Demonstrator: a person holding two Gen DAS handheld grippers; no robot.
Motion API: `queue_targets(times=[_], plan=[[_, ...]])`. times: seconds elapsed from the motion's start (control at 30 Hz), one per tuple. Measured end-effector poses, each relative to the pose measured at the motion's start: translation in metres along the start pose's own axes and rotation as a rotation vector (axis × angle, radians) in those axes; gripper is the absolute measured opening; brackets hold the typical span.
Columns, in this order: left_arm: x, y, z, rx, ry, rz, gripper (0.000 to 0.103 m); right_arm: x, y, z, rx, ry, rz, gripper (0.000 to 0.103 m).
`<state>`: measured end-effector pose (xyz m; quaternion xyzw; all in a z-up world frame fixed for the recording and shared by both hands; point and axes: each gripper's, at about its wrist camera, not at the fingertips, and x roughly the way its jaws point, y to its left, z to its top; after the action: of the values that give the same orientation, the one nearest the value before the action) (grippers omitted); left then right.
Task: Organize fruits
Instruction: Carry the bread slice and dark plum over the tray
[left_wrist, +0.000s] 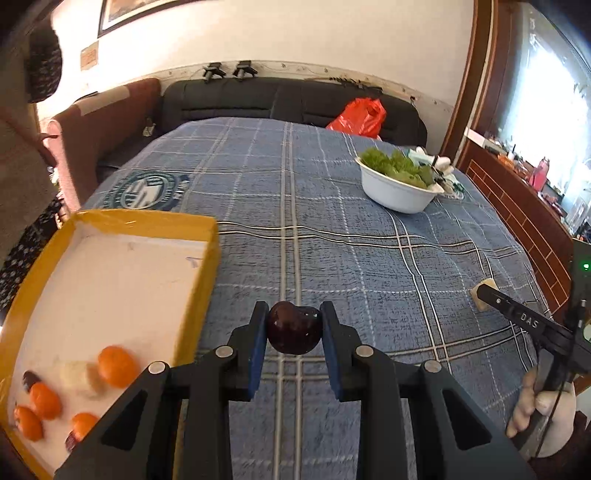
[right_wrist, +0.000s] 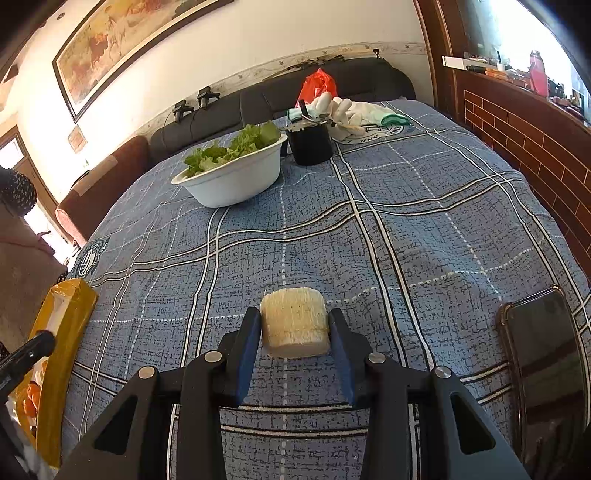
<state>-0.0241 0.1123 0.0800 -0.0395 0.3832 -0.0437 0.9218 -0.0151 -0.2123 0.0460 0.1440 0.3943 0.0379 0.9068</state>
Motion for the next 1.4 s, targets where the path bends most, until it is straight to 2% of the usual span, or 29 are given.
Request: queue_targets(times=[0.17,0.33,0.5,0.73,0.87,1.03,1.2,1.4], plan=[[-0.038,0.038,-0.016,-0.080,-0.034,0.023,0.027,-0.013,0.014,-0.003,-0.014,-0.011,-0.006,0.040],[-0.072,0.091,-0.031,-0.197,-0.071,0.049,0.027,-0.044,0.048,-0.014,-0.060,-0.022,0.049,0.041],[-0.095,0.141,-0.052,-0.319,-0.096,0.072,0.027,-0.070,0.107,-0.026,-0.153,-0.027,0.125,0.041],[-0.114,0.191,-0.081,-0.425,-0.102,0.100,0.027,-0.072,0.197,-0.055,-0.281,0.044,0.247,0.041],[-0.122,0.199,-0.091,-0.422,-0.110,0.141,0.027,-0.068,0.240,-0.076,-0.342,0.089,0.300,0.041],[-0.134,0.195,-0.090,-0.375,-0.139,0.204,0.027,-0.070,0.275,-0.098,-0.398,0.123,0.346,0.042],[-0.146,0.181,-0.087,-0.320,-0.165,0.253,0.027,-0.072,0.288,-0.111,-0.424,0.143,0.366,0.042],[-0.155,0.165,-0.084,-0.265,-0.185,0.275,0.027,-0.079,0.285,-0.120,-0.418,0.148,0.373,0.042]])
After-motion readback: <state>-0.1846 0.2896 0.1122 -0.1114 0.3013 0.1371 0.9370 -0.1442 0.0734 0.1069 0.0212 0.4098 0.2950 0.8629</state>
